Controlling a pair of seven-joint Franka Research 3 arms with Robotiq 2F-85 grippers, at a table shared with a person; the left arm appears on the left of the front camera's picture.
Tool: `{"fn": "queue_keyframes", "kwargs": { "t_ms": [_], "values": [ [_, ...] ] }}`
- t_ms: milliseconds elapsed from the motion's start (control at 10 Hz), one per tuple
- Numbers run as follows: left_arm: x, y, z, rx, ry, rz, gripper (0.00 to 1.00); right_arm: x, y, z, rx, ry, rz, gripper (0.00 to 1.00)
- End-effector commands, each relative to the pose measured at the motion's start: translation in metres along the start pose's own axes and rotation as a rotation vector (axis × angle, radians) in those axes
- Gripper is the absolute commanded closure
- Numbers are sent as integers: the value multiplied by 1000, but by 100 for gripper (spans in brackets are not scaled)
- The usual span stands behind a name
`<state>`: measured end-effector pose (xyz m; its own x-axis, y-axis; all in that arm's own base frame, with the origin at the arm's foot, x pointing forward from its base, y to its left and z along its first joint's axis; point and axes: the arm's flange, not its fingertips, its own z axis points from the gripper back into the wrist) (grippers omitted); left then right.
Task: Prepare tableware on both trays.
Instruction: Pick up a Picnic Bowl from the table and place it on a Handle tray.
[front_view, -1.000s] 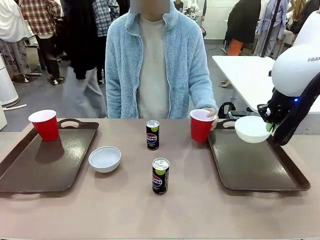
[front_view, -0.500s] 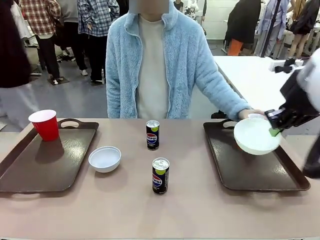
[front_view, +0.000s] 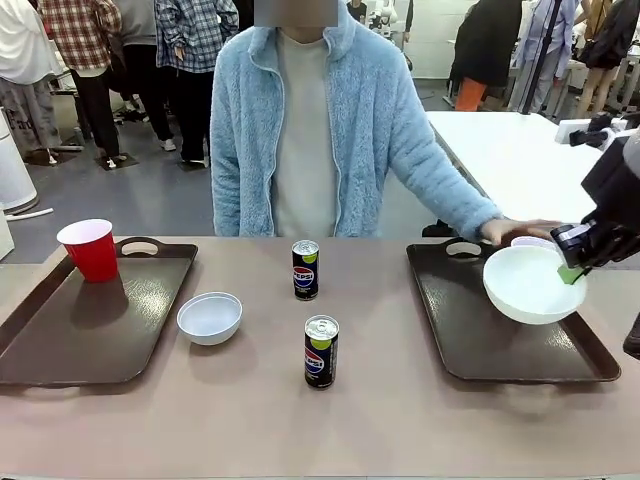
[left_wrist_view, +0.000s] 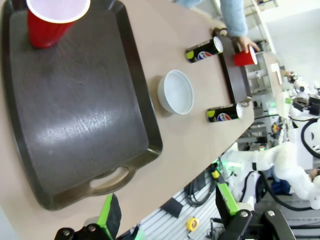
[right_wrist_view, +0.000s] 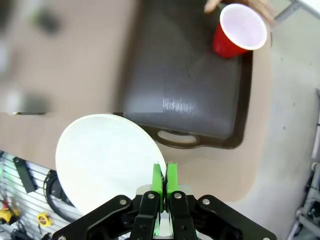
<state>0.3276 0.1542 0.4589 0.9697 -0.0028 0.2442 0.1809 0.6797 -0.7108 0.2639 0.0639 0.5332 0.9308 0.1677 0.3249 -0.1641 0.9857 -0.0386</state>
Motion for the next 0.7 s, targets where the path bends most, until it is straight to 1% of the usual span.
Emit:
{"fn": "queue_keyframes", "kwargs": {
  "t_ms": [0, 100, 200, 300, 500, 600],
  "values": [
    [0, 1, 1, -11, -14, -3, 0, 7, 1, -23, 14, 7, -61, 100],
    [0, 1, 1, -11, -14, -3, 0, 30, -2, -35, 16, 15, -163, 100],
    [0, 1, 1, -11, -14, -3, 0, 54, -6, -56, 4, 28, -257, 100],
    [0, 1, 1, -11, -14, -3, 0, 68, -6, -84, -23, 43, -293, 100],
    [0, 1, 1, -11, -14, -3, 0, 76, -9, -137, -62, 114, -278, 100],
    [0, 1, 1, -11, -14, -3, 0, 79, -14, -153, -93, 102, -285, 100]
  ]
}}
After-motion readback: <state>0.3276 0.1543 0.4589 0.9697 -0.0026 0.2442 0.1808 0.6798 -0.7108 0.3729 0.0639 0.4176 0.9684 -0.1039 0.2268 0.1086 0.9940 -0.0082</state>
